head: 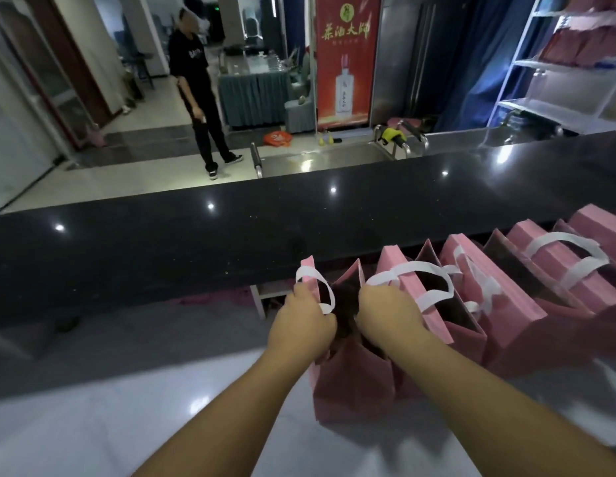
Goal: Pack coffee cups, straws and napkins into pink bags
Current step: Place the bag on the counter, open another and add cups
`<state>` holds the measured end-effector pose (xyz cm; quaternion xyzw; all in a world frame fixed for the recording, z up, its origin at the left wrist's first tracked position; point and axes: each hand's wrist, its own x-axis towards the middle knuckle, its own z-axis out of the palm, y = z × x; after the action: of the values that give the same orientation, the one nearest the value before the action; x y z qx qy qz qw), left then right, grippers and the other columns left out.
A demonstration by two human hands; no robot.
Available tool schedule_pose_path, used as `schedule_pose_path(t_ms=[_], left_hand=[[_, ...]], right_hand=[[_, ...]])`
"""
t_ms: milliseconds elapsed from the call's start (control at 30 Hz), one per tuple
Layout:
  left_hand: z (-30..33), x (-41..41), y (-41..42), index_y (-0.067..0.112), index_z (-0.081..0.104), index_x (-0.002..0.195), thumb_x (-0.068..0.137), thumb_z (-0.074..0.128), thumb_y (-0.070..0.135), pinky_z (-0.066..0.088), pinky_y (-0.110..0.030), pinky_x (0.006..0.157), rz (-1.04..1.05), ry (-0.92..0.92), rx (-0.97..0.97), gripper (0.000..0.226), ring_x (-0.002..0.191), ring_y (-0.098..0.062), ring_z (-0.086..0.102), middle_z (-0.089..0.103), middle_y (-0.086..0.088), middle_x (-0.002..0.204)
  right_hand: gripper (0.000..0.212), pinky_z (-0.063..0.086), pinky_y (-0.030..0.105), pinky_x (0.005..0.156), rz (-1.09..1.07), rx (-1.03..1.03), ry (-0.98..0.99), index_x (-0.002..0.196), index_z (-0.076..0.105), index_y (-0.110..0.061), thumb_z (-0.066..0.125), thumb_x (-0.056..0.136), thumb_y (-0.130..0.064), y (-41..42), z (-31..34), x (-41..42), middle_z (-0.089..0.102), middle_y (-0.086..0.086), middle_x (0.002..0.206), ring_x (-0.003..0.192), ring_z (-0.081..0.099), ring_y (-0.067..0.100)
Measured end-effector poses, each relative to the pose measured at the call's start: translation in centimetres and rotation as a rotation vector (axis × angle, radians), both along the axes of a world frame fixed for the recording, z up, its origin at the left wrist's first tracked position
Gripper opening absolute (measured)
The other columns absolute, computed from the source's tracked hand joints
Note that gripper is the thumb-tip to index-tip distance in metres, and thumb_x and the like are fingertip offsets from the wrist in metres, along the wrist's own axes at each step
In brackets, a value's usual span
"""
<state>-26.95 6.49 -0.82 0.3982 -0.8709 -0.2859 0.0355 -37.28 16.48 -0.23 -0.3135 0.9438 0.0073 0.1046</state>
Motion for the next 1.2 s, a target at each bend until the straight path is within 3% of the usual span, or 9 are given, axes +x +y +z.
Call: schedule_pose_path(t_ms=[100, 167, 267, 367, 567, 767, 900, 1033, 1200], left_hand=[[0.1, 0.7, -0.4, 0.011, 0.062, 0.105, 0.095, 0.053, 0.02, 0.055, -0.037, 0.064, 0.095, 0.006, 0.017, 0.016, 0.076, -0.022, 0.064, 0.067, -0.006, 0.092], [0.1, 1.5, -0.6, 0.012, 0.068, 0.099, 0.097, 0.05, 0.016, 0.06, -0.038, 0.07, 0.163, -0.004, 0.022, 0.019, 0.072, -0.021, 0.063, 0.067, -0.005, 0.085], [0.1, 3.4, -0.5, 0.013, 0.071, 0.106, 0.101, 0.052, 0.016, 0.059, -0.035, 0.067, 0.251, 0.02, 0.052, 0.021, 0.074, -0.022, 0.067, 0.071, -0.004, 0.09], [0.5, 6.1, -0.3, 0.016, 0.071, 0.1, 0.102, 0.053, 0.021, 0.056, -0.03, 0.059, 0.334, 0.079, 0.058, 0.019, 0.072, -0.018, 0.066, 0.071, -0.002, 0.088], [1.7, 14.1, 0.3, 0.016, 0.067, 0.089, 0.105, 0.053, 0.031, 0.035, -0.017, 0.044, 0.513, 0.164, 0.071, 0.026, 0.063, -0.015, 0.061, 0.065, 0.003, 0.077], [3.0, 26.7, 0.9, 0.019, 0.057, 0.068, 0.101, 0.05, 0.024, 0.035, -0.028, 0.051, 0.67, 0.189, 0.03, 0.034, 0.063, -0.016, 0.057, 0.062, -0.001, 0.072], [3.1, 37.3, 1.8, 0.02, 0.064, 0.076, 0.103, 0.049, 0.028, 0.046, -0.029, 0.057, 0.82, 0.235, 0.033, 0.032, 0.071, -0.018, 0.063, 0.067, 0.0, 0.077], [3.6, 48.5, 3.7, 0.023, 0.047, 0.063, 0.105, 0.049, 0.022, 0.029, -0.025, 0.05, 0.954, 0.248, -0.003, 0.043, 0.059, -0.01, 0.048, 0.053, 0.003, 0.064], [3.8, 60.8, 6.5, 0.024, 0.045, 0.06, 0.105, 0.048, 0.023, 0.026, -0.023, 0.05, 1.102, 0.248, -0.034, 0.045, 0.056, -0.011, 0.045, 0.051, 0.002, 0.063]], right_hand=[[0.036, 0.041, 0.044, 0.112, 0.062, 0.025, 0.003, 0.134, 0.062, -0.014, 0.061, 0.098, -0.02, 0.2, 0.1, -0.5, 0.062, 0.013, 0.134, 0.131, 0.054, 0.033], [0.038, 0.034, 0.044, 0.118, 0.108, 0.061, -0.036, 0.137, 0.058, -0.015, 0.061, 0.1, -0.02, 0.3, 0.8, -0.5, 0.059, 0.011, 0.14, 0.136, 0.05, 0.032], [0.032, 0.053, 0.038, 0.094, 0.145, 0.041, -0.086, 0.132, 0.061, -0.015, 0.062, 0.099, -0.018, 0.2, 1.8, 0.0, 0.065, 0.01, 0.122, 0.109, 0.065, 0.028], [0.019, 0.054, 0.036, 0.069, 0.165, -0.012, -0.052, 0.114, 0.067, -0.016, 0.065, 0.095, -0.015, -0.5, 2.3, 1.2, 0.064, 0.005, 0.091, 0.081, 0.064, 0.025], [0.018, 0.06, 0.041, 0.073, 0.334, -0.125, 0.053, 0.106, 0.066, -0.012, 0.062, 0.09, -0.005, -2.1, 3.2, 7.2, 0.059, 0.006, 0.078, 0.076, 0.065, 0.029], [0.023, 0.052, 0.036, 0.064, 0.526, -0.17, 0.068, 0.108, 0.066, -0.014, 0.059, 0.088, -0.005, -5.6, 3.8, 18.0, 0.051, 0.004, 0.075, 0.069, 0.06, 0.03], [0.018, 0.05, 0.034, 0.062, 0.636, -0.166, 0.027, 0.106, 0.064, -0.016, 0.062, 0.091, -0.008, -7.8, 4.0, 28.3, 0.048, 0.002, 0.071, 0.059, 0.057, 0.022], [0.009, 0.044, 0.03, 0.057, 0.748, -0.223, -0.004, 0.092, 0.06, -0.018, 0.059, 0.089, -0.009, -8.6, 4.0, 39.5, 0.05, 0.002, 0.073, 0.056, 0.053, 0.021], [0.016, 0.025, 0.023, 0.047, 0.91, -0.284, -0.03, 0.085, 0.049, -0.02, 0.061, 0.095, -0.014, -8.9, 3.9, 51.7, 0.039, -0.003, 0.069, 0.052, 0.037, 0.011]])
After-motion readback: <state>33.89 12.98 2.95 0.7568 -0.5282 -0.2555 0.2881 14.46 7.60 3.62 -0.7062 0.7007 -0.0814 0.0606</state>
